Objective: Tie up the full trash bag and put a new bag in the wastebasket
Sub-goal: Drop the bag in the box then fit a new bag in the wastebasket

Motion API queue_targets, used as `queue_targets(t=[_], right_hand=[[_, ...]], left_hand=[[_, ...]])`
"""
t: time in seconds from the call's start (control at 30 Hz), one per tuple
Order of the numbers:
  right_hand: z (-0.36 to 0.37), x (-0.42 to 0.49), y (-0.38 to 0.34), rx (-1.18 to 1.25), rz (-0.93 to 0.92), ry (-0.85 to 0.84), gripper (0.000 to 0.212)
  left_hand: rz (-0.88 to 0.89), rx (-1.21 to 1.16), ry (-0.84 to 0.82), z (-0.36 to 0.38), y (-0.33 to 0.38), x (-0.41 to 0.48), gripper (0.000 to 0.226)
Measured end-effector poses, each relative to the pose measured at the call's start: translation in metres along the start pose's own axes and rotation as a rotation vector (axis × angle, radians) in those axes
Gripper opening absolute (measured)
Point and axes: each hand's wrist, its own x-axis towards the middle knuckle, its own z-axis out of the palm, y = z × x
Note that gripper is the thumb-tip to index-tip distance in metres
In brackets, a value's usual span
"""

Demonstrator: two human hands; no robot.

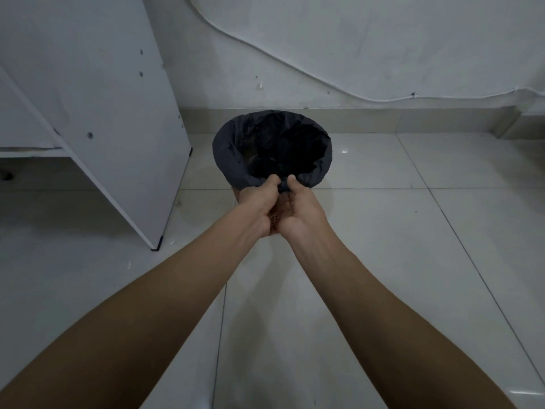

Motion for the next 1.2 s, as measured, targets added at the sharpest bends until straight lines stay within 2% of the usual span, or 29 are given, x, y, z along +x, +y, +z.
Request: queue_targets(t=[0.07, 0.2, 0.33, 0.4, 0.47, 0.53, 0.6, 0.67, 0.77, 0.87, 0.97, 1.2], right_hand=[[0.002, 0.004, -0.001, -0.050, 0.034, 0.019, 0.024], [0.005, 0.009, 0.005, 0.095, -0.096, 0.197, 0.031], [0.003, 0.007, 0.005, 0.063, -0.106, 0.179, 0.032], [-0.001, 0.005, 0.001, -0.059, -0.060, 0.106, 0.033], [0.005, -0.002, 0.001, -0.165, -0.063, 0.095, 0.043], [0.011, -0.006, 0.002, -0.128, -0.150, 0.197, 0.042], [0.020, -0.007, 0.004, -0.038, -0.218, 0.425, 0.024], [0.026, -0.011, 0.004, -0.043, -0.223, 0.498, 0.018], [0.024, -0.014, 0.001, -0.066, -0.193, 0.477, 0.013], [0.020, -0.018, -0.005, -0.035, -0.187, 0.469, 0.009], [0.018, -0.020, -0.006, 0.005, -0.192, 0.408, 0.014], [0.012, -0.025, -0.001, -0.011, -0.199, 0.256, 0.027]], left_hand=[[0.014, -0.008, 0.019, 0.001, 0.000, 0.000, 0.017], [-0.003, -0.031, 0.023, -0.001, 0.000, 0.000, 0.022], [0.000, -0.057, 0.010, 0.002, -0.002, 0.001, 0.028], [0.028, -0.093, 0.022, 0.006, -0.004, 0.001, 0.022], [0.057, -0.089, 0.008, 0.007, -0.008, 0.000, 0.014], [0.039, -0.072, -0.027, 0.006, -0.010, -0.001, 0.016], [-0.004, -0.051, -0.068, 0.003, -0.008, -0.002, 0.022], [-0.039, -0.008, -0.117, -0.001, -0.005, -0.002, 0.021], [-0.060, 0.028, -0.128, -0.004, -0.002, -0.001, 0.018], [-0.066, 0.010, -0.107, -0.006, -0.002, 0.002, 0.042], [-0.062, -0.039, -0.058, -0.006, -0.004, 0.002, 0.060], [0.044, -0.224, 0.041, -0.005, -0.004, 0.007, 0.059]])
